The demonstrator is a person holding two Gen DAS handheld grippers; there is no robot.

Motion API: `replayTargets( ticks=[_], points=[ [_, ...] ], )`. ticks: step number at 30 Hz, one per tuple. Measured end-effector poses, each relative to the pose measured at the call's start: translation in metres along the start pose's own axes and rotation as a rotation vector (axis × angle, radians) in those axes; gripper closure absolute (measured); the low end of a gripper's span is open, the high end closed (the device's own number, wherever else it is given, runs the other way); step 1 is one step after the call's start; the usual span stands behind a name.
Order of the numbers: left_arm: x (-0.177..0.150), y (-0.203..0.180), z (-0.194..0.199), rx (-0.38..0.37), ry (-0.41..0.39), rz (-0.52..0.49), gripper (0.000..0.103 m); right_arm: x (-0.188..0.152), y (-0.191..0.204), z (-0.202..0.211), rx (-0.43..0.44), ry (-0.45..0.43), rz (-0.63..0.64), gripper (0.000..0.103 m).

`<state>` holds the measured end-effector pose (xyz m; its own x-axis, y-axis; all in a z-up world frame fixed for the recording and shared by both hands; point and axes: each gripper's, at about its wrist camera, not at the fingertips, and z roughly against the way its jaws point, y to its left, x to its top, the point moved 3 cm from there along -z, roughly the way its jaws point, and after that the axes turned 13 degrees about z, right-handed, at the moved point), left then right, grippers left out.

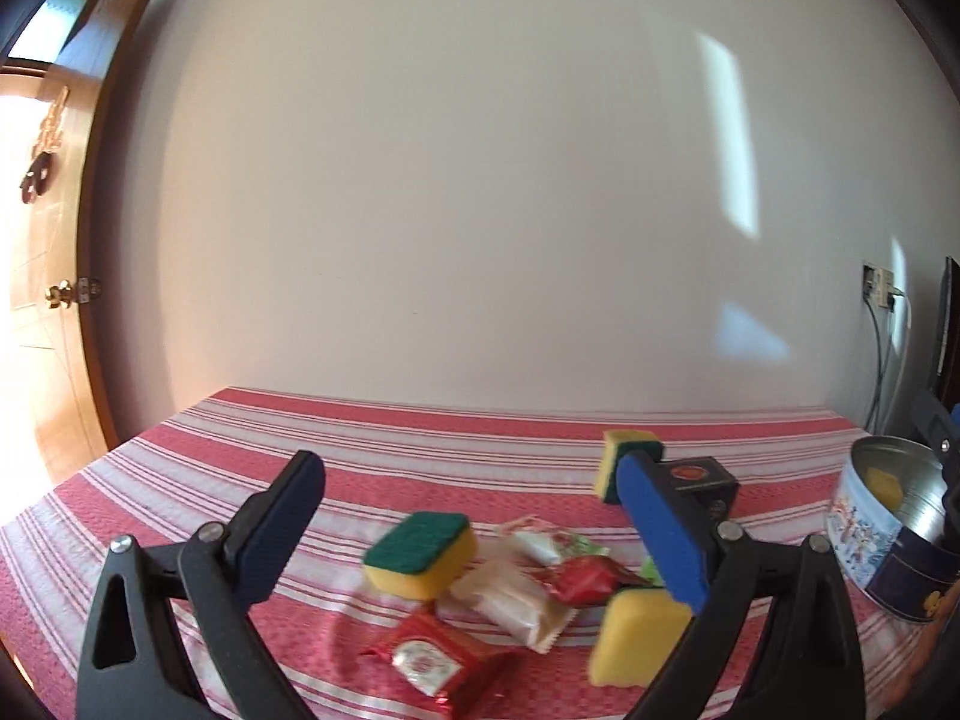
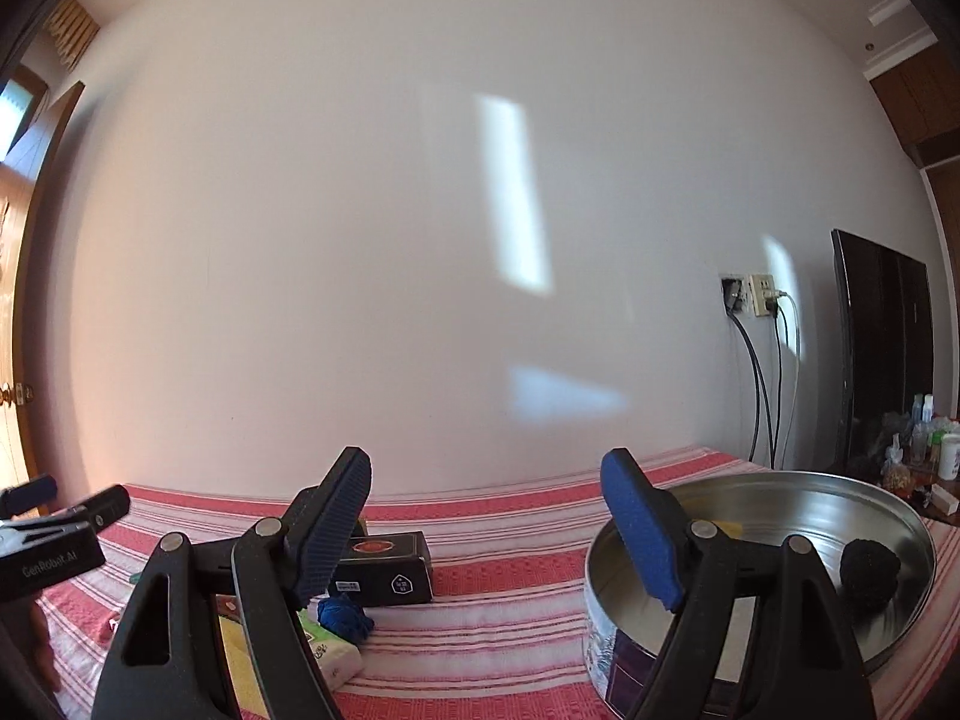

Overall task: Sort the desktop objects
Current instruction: 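Move both grippers back over the remaining objects on the table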

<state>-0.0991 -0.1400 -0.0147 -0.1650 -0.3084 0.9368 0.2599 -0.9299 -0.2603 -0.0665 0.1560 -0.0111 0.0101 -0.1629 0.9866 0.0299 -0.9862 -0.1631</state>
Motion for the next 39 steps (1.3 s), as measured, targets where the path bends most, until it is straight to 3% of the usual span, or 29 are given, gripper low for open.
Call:
replayTargets(
  ticks=[2,11,21,27,31,32,39],
  points=[
    [0.004,0.020,-0.004,0.019,0.025,0.025,0.004,0.000,0.013,-0.005,0.032,0.040,0.024,0.010],
    [-0.007,0.088,-0.020,0.122,0.187,0.139,0.003,-0.012,0.078,-0.025,0.309,0.219,0.079,0.009],
    [-0.034,0.074,-0.028,0.080,0.344,0.091,0.003,-0.022,0.135,-0.032,0.524,0.325,0.272,0.009],
    [-0.054,0.059,-0.046,0.102,0.449,0.028,0.003,-0.032,0.150,-0.045,0.576,0.399,0.324,0.011],
    [-0.058,0.059,-0.052,0.109,0.488,0.060,0.003,-0.045,0.159,-0.060,0.584,0.485,0.400,0.036],
    [-0.059,0.059,-0.053,0.113,0.496,0.063,0.003,-0.049,0.161,-0.064,0.600,0.518,0.413,0.038],
    [-0.065,0.050,-0.062,0.106,0.563,0.083,0.003,-0.054,0.166,-0.063,0.626,0.485,0.490,0.037]
  ],
)
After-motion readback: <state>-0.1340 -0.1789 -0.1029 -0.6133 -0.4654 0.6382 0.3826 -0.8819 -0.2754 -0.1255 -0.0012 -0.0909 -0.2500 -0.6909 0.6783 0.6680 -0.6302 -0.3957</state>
